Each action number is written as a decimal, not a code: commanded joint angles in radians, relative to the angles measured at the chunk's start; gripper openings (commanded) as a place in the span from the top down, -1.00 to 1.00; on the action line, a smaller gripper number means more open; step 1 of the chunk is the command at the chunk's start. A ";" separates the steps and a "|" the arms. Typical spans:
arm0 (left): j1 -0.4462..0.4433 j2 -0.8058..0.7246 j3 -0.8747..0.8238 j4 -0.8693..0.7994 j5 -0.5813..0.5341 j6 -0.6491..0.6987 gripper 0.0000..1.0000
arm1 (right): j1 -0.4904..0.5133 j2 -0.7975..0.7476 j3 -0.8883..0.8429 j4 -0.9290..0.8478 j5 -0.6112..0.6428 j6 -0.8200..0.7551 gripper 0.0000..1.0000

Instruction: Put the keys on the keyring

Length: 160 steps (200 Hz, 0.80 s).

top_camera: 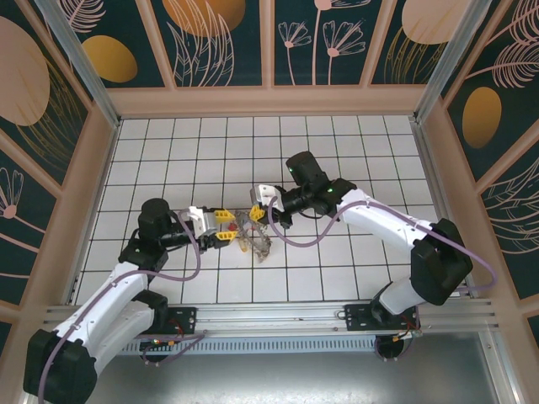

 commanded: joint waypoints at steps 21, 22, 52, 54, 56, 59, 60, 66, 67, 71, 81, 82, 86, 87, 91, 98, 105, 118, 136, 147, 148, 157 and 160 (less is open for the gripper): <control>-0.077 0.041 0.016 0.055 -0.129 0.006 0.33 | 0.035 -0.058 0.002 0.073 0.009 0.055 1.00; -0.078 0.041 0.017 0.055 -0.133 0.005 0.33 | 0.036 -0.059 0.001 0.075 0.010 0.056 1.00; -0.112 0.045 0.012 0.076 -0.224 -0.016 0.33 | 0.049 -0.073 -0.025 0.124 0.035 0.094 1.00; -0.113 0.045 0.013 0.077 -0.228 -0.016 0.33 | 0.049 -0.074 -0.026 0.128 0.036 0.097 1.00; -0.114 0.045 0.012 0.078 -0.232 -0.016 0.32 | 0.050 -0.075 -0.028 0.131 0.036 0.099 1.00; -0.115 0.046 0.011 0.081 -0.242 -0.019 0.33 | 0.050 -0.075 -0.031 0.136 0.037 0.103 1.00; -0.115 0.046 0.011 0.083 -0.244 -0.020 0.32 | 0.051 -0.075 -0.031 0.137 0.037 0.103 1.00; -0.117 0.048 0.012 0.088 -0.257 -0.026 0.33 | 0.053 -0.078 -0.036 0.142 0.037 0.106 1.00; -0.117 0.048 0.012 0.088 -0.259 -0.027 0.32 | 0.053 -0.077 -0.036 0.143 0.037 0.106 1.00; -0.117 0.049 0.014 0.090 -0.266 -0.030 0.33 | 0.055 -0.078 -0.038 0.146 0.038 0.108 1.00; -0.117 0.054 0.017 0.101 -0.283 -0.044 0.32 | 0.061 -0.076 -0.043 0.149 0.043 0.108 1.00; -0.118 0.054 0.017 0.102 -0.284 -0.046 0.32 | 0.062 -0.076 -0.043 0.149 0.045 0.108 1.00; -0.118 0.057 0.018 0.107 -0.285 -0.053 0.33 | 0.065 -0.077 -0.043 0.151 0.050 0.109 1.00; -0.117 0.058 0.019 0.107 -0.286 -0.054 0.33 | 0.065 -0.077 -0.044 0.150 0.051 0.109 1.00; -0.118 0.060 0.020 0.111 -0.286 -0.059 0.32 | 0.067 -0.074 -0.045 0.152 0.054 0.108 1.00; -0.118 0.066 0.022 0.119 -0.286 -0.071 0.32 | 0.071 -0.072 -0.047 0.155 0.059 0.110 1.00; -0.118 0.074 0.021 0.128 -0.281 -0.082 0.32 | 0.073 -0.070 -0.049 0.162 0.061 0.116 1.00; -0.124 0.092 0.022 0.143 -0.276 -0.100 0.38 | 0.075 -0.069 -0.054 0.183 0.059 0.133 1.00; -0.133 0.110 0.023 0.152 -0.285 -0.118 0.65 | 0.076 -0.068 -0.060 0.208 0.060 0.146 1.00; -0.138 0.110 0.029 0.147 -0.287 -0.122 0.87 | 0.079 -0.069 -0.061 0.213 0.061 0.148 1.00; -0.137 0.109 0.031 0.147 -0.287 -0.121 0.88 | 0.079 -0.069 -0.061 0.213 0.061 0.148 1.00; -0.138 0.100 0.035 0.142 -0.280 -0.112 0.96 | 0.083 -0.069 -0.064 0.211 0.069 0.145 1.00; -0.139 0.097 0.035 0.146 -0.277 -0.111 0.96 | 0.085 -0.070 -0.064 0.210 0.074 0.143 1.00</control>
